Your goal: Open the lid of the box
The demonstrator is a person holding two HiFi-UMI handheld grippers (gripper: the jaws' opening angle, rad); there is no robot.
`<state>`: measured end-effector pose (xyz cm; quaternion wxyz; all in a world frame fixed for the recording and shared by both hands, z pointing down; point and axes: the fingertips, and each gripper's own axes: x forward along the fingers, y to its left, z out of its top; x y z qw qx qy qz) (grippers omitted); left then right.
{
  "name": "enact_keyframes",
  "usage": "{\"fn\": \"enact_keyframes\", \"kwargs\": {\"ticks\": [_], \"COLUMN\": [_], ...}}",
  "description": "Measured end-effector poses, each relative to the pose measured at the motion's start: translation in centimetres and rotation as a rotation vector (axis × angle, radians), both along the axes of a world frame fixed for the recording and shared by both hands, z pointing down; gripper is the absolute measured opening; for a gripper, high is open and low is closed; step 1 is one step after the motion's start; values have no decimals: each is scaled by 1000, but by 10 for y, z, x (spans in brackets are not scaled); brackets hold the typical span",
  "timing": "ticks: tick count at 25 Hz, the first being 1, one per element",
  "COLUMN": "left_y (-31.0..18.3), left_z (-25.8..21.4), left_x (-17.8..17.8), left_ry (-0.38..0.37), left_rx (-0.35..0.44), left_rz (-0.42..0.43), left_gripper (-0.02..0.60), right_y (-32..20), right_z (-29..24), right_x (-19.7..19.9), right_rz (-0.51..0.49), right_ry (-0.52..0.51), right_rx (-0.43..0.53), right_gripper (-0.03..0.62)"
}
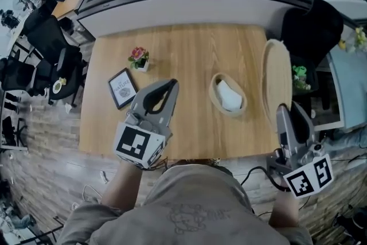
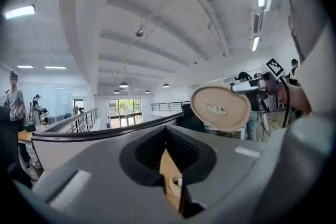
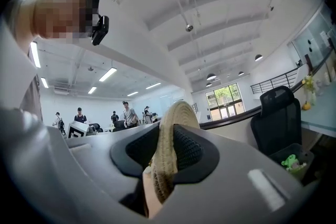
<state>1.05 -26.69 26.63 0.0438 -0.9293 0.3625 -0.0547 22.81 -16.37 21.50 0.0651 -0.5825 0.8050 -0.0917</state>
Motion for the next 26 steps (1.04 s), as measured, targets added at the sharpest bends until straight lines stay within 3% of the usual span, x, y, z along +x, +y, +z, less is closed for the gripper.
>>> {"fn": "enact_keyframes", "kwargs": {"ticks": [6, 13, 26], "left_y": [3, 2, 4], "left_z": [16, 2, 0], "left_x": [-8, -11, -11], "left_ry": [-24, 31, 17], "left_rx": [-19, -12, -3], "left_rz": [-32, -21, -29], "left_gripper": [0, 0, 0], "right_y": [-1, -6, -12], "right_z": [31, 25, 23], "right_x": [-12, -30, -31], "right_rz": [-39, -80, -101], "right_ry": [-6, -1, -13], "right_rx": [-87, -67, -55], "right_gripper": [92, 92, 92]}}
